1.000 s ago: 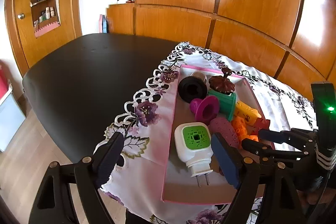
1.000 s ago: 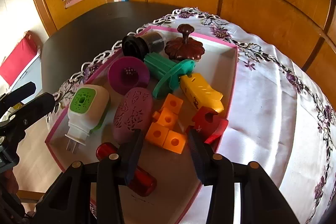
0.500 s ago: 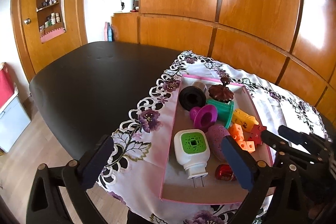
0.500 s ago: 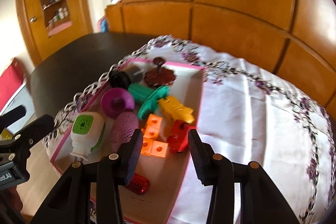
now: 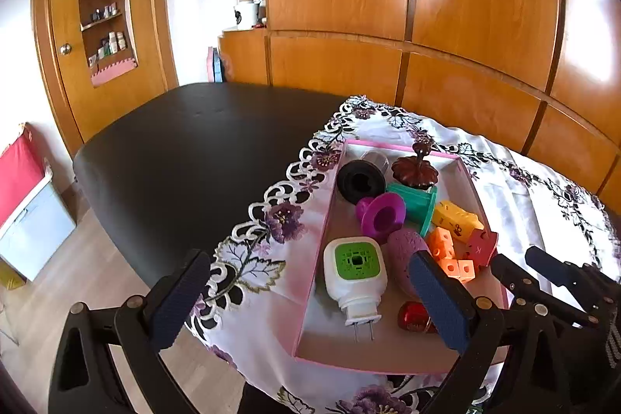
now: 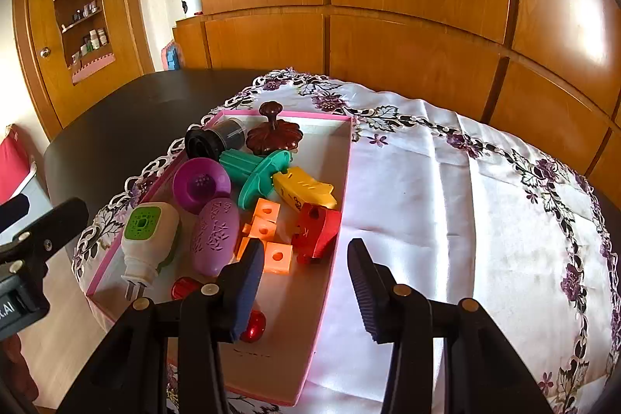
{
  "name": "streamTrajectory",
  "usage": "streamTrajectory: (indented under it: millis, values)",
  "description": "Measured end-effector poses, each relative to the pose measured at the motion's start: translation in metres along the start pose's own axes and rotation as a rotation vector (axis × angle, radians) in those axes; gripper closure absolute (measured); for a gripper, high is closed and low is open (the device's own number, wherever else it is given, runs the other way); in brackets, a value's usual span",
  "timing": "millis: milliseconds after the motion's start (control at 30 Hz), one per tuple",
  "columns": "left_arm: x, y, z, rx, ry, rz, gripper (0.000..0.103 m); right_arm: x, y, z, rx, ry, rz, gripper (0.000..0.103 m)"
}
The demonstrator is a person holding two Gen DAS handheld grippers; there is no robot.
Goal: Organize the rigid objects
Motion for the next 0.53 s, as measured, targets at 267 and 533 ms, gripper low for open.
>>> streamTrajectory:
  millis: [267, 533]
  values:
    - [-0.0035, 0.0010, 0.0023, -0.016, -0.020, -0.012, 0.000, -0.0018, -0.0029, -0.0017, 0.007, -0.002, -0.005, 0.058]
    - [-0.0035, 0.0037, 0.0010, -0.011, -0.035, -0.003, 0.001, -0.0037, -0.0010, -0.0015, -0.004, -0.009, -0.010, 0.058]
Point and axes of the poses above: each gripper's, at about its wrist camera, not at the fingertips, and x roughly the way its jaws point, y to its left, z to its top, the point moved 7 cm from there along x, roughly the way its jaws point, and after that the axes turned 15 degrees about -x, right-handed, at the moved point
